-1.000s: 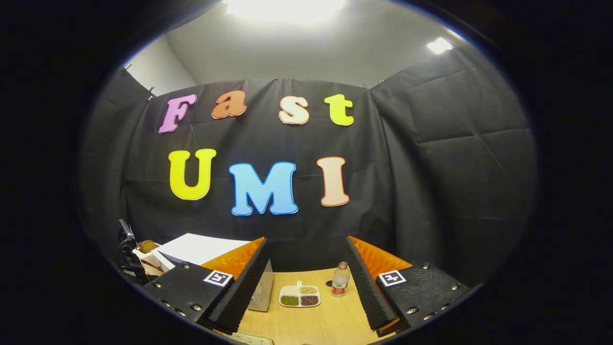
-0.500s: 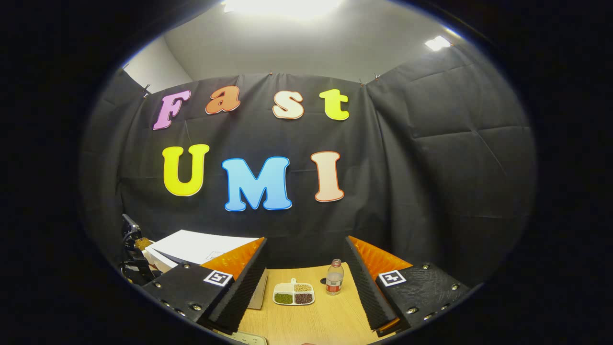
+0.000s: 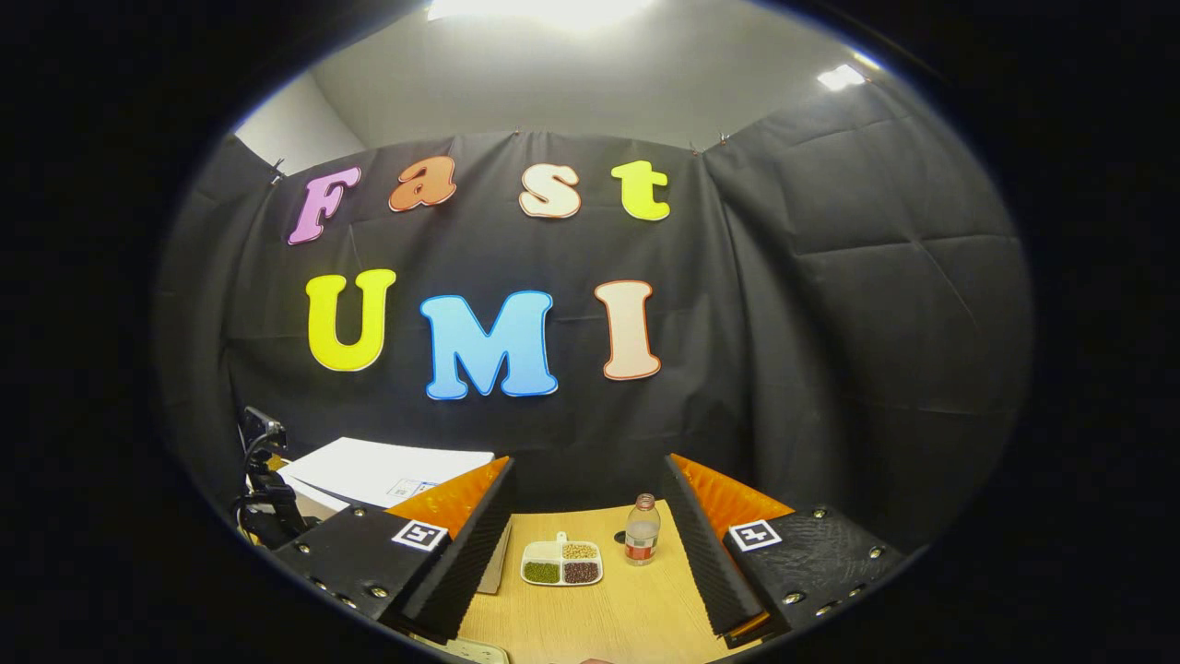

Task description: Open the microwave oven with the left hand, put the food in, and close the microwave oven.

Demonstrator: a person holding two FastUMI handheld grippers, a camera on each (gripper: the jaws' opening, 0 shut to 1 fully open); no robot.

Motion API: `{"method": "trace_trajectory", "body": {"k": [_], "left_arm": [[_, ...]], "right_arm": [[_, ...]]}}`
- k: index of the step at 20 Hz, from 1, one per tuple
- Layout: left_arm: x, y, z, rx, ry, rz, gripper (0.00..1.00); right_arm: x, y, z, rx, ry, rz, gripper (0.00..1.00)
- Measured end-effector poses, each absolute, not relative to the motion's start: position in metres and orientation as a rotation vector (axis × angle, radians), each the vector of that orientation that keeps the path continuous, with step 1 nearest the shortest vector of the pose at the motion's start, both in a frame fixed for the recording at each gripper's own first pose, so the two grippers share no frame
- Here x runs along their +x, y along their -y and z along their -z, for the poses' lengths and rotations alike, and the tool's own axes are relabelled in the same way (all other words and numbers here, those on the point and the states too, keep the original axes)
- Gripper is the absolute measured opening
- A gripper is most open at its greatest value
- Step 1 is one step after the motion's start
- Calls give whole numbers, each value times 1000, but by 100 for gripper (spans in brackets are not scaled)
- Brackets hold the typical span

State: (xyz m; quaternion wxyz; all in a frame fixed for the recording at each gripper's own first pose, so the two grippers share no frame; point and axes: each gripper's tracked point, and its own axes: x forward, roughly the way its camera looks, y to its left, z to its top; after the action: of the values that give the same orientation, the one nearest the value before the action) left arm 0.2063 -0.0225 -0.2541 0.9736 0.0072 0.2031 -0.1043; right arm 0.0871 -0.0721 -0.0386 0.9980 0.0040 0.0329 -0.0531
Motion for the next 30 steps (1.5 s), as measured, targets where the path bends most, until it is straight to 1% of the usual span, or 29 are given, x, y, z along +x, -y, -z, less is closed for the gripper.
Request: {"method": "trace_trajectory", "body": {"k": [4,5,6,7,13,14,15,16,18,21,22,26,28,29,30], "left_arm": [[212,28,255,9,-410,213,5],[214,30,251,27,-396,225,7],[215,32,250,40,-393,233,5],[216,34,250,47,-386,243,7],[217,34,251,36,-389,241,7],[220,32,256,69,-401,233,7],[221,24,276,98,-493,204,7],[238,30,275,73,-422,194,6],[225,25,276,40,-447,205,7],[222,26,268,39,-453,209,9],[222,26,267,47,-454,208,7],[223,25,266,51,-458,200,7],[223,27,266,27,-467,221,8],[218,32,267,-4,-484,245,11],[214,38,270,-32,-510,269,25]], "right_arm": [[94,75,42,7,-70,112,95],[97,76,43,6,-71,113,95],[101,77,43,10,-74,112,95],[104,75,46,13,-80,107,95],[118,68,51,9,-90,82,95],[120,68,52,12,-89,81,95],[121,69,53,17,-91,80,95],[124,69,54,19,-95,80,95],[123,73,56,19,-98,87,95],[122,78,55,24,-96,97,95],[122,78,55,28,-94,98,95],[116,69,51,21,-89,78,95],[110,65,48,30,-83,70,95],[106,63,48,34,-82,69,95],[102,61,48,36,-82,67,95]]}}
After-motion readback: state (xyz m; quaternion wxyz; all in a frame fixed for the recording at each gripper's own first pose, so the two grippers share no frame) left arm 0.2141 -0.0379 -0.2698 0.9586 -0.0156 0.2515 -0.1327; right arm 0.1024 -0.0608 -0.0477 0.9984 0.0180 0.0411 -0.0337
